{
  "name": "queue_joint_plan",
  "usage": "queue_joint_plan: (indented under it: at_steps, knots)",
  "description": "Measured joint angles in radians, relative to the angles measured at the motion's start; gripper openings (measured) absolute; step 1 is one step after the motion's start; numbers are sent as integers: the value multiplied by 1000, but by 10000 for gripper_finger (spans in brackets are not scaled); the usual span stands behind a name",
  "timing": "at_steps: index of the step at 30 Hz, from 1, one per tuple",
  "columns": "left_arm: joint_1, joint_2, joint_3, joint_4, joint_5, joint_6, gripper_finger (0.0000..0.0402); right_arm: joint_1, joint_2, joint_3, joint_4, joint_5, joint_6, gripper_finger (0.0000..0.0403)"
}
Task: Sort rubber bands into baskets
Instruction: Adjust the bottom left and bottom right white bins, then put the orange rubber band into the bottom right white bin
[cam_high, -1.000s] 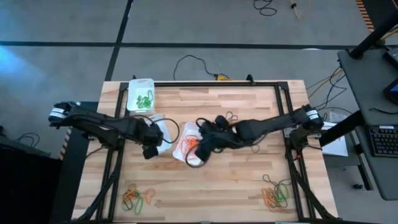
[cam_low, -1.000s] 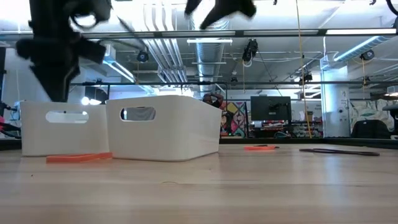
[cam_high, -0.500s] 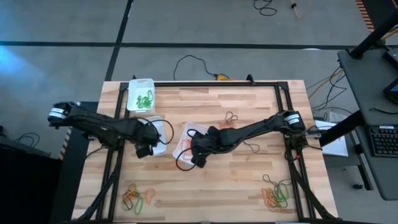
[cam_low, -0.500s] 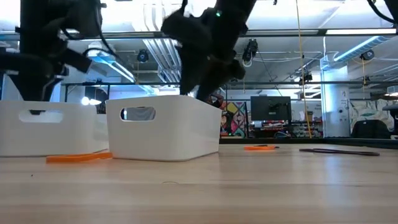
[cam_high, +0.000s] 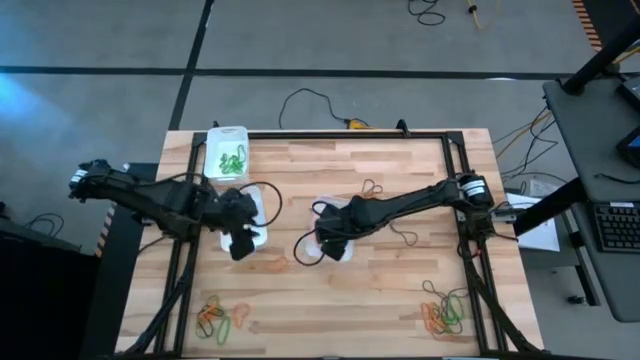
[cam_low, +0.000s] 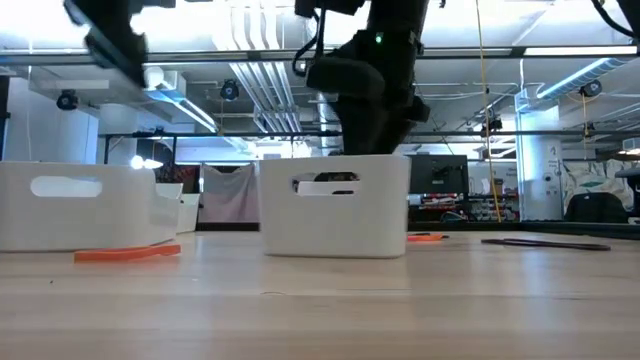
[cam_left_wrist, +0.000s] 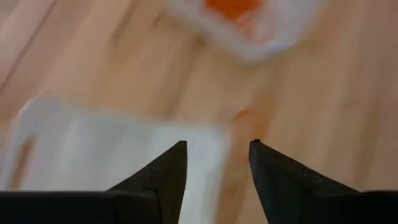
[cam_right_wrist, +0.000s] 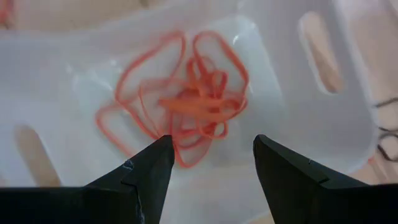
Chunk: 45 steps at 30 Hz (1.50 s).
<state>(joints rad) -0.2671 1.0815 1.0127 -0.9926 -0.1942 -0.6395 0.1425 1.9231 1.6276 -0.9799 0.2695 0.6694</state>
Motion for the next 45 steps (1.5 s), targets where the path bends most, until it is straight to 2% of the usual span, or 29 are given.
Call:
queue_joint_plan:
  at_steps: [4,8,11,14,20,24,30,38,45]
  knots:
    - [-92,5,-5,190,-3,33,158,-6,-74,0,-43,7,40,215]
    - [-207,50,-17,321,-12,59,158,-16,-150,-10,-188,82,127,215]
    - [-262,111,-17,391,-72,44,158,-49,-209,-61,-275,118,235,215]
    - [-277,195,-17,427,-89,23,158,-100,-271,-167,-254,107,333,215]
    - [-281,357,-18,415,-63,-14,158,-215,-347,-411,-58,-12,491,215]
    - [-286,431,-12,420,-24,-45,158,-301,-350,-518,72,-67,543,214]
    - [-313,499,14,444,-23,-103,158,-428,-304,-586,270,-183,500,199]
    - [-324,469,10,387,-29,-171,158,-499,-204,-571,288,-276,486,137]
    - [-324,468,8,385,-32,-189,158,-510,-165,-550,285,-285,481,78]
